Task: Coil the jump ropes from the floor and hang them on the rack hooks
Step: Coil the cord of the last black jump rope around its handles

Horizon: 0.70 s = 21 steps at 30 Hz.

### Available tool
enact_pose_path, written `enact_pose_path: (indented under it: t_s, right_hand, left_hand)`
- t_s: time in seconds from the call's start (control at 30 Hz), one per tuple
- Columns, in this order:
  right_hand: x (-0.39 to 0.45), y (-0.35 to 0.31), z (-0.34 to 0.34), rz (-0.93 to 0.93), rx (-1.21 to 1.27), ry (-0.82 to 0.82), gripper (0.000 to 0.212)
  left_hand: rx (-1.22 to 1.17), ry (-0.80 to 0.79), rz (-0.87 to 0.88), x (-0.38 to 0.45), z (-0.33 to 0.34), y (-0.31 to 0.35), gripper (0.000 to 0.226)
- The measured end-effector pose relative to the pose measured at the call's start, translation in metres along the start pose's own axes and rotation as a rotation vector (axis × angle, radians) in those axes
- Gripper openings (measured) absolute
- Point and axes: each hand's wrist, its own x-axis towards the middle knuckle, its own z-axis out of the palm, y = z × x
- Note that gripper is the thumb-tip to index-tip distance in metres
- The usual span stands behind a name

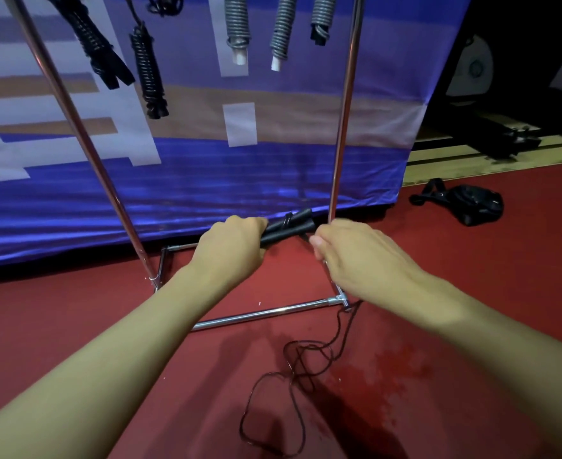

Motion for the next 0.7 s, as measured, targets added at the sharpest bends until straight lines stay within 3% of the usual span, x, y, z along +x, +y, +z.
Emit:
enact_pose_path:
  t_s: [0.2, 0.37, 0.5, 0.57, 0.63, 0.7]
  right_hand:
    - [0.002, -0.002, -0.004, -0.178, -0.318, -0.106, 0.033]
    - [0.012, 0.012, -0.012, -0.367, -0.370, -0.010, 0.021]
    - [0.018, 0.028, -0.008, -0.328, -0.041, -0.060, 0.009]
    - [0.022, 0.035, -0.008, -0.296, 0.155, -0.126, 0.019]
    - [0.023, 0.038, -0.011, -0.303, 0.201, -0.248, 0.031]
    - [0.022, 0.038, -0.016, -0.272, 0.180, -0.432, 0.026]
  left_hand:
    - [0.157, -0.097, 0.011, -0.001, 0.004, -0.001, 0.025]
    - [0.194, -0.110, 0.086, -0.002, 0.008, -0.007, 0.032]
    - [0.257, -0.140, 0.223, -0.005, 0.008, -0.007, 0.035]
    - [0.273, -0.150, 0.307, -0.007, 0.007, -0.005, 0.037]
    - [0.291, -0.149, 0.377, -0.011, 0.006, -0.002, 0.037]
    - [0.314, -0.146, 0.446, -0.014, 0.009, 0.001, 0.031]
